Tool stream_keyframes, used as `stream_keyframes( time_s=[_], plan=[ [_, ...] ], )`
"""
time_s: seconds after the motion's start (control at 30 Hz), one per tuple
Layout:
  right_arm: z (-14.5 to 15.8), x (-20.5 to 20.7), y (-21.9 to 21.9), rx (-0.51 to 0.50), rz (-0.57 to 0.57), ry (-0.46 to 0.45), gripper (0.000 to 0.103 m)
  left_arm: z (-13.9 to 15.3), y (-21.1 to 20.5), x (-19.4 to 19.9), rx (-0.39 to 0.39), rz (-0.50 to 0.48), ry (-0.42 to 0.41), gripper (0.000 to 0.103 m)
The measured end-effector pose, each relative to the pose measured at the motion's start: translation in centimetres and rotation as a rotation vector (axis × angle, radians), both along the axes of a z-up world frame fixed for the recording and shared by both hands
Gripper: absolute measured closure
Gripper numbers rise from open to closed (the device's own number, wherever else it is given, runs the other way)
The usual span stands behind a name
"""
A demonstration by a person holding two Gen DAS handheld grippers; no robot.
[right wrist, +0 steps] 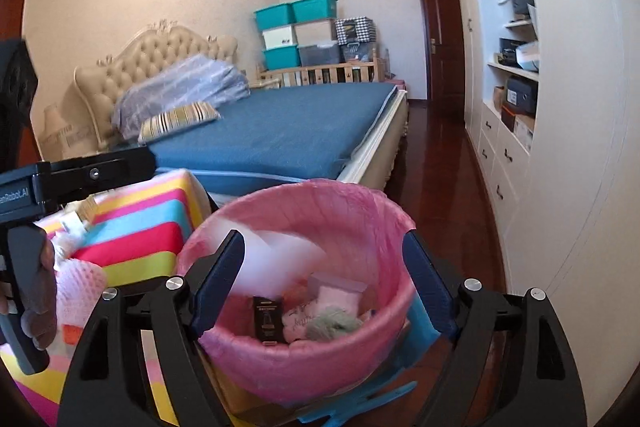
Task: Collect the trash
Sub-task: 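Carry both items over the pink bin and open both tools to drop them, then move both open tools back over the table items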
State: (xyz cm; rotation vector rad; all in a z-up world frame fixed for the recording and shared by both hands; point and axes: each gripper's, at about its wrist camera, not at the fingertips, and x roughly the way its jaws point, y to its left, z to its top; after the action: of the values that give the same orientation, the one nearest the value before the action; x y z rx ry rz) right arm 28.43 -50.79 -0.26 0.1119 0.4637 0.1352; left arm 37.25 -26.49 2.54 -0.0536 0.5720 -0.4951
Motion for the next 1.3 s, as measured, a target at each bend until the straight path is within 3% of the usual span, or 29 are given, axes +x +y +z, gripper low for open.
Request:
stream_keyframes(
  time_s=[0.2,0.3,0.37,0.77,0.97,1.13,1.3],
  plan=[
    [0.0,-4.9,1.0,0.021,-0.03,-0.006,0.018,0.6,4.0,-5.5,0.055,0.092,-0.118,0.005],
    [0.2,-7.3,2.7,0.036,-0.019,-0.009,0.018,0.4,5.8,-8.7,0.146,0.12,-0.151,0.005],
    [0.1,-8.5,4.3,0.039,-0.011,-0.003,0.018,0.4,7.6,-10.7,0.162,0.138,-0.159,0.005],
    [-2.4,-10.7,14.0,0.029,0.079,0.08,0.018,-4.3,21.1,-18.7,0.231,0.296,-0.08,0.005],
    [-2.6,-10.6,18.2,-0.016,0.139,0.096,0.018,-5.6,27.4,-20.6,0.213,0.375,-0.034,0.005],
    [-2.8,-10.0,21.0,-0.039,0.15,0.112,0.018,-6.3,29.6,-20.9,0.165,0.392,-0.019,0.005],
    [-2.7,-7.5,22.6,-0.06,0.135,0.141,0.018,-6.5,28.8,-20.2,0.199,0.395,0.012,0.005]
  ],
)
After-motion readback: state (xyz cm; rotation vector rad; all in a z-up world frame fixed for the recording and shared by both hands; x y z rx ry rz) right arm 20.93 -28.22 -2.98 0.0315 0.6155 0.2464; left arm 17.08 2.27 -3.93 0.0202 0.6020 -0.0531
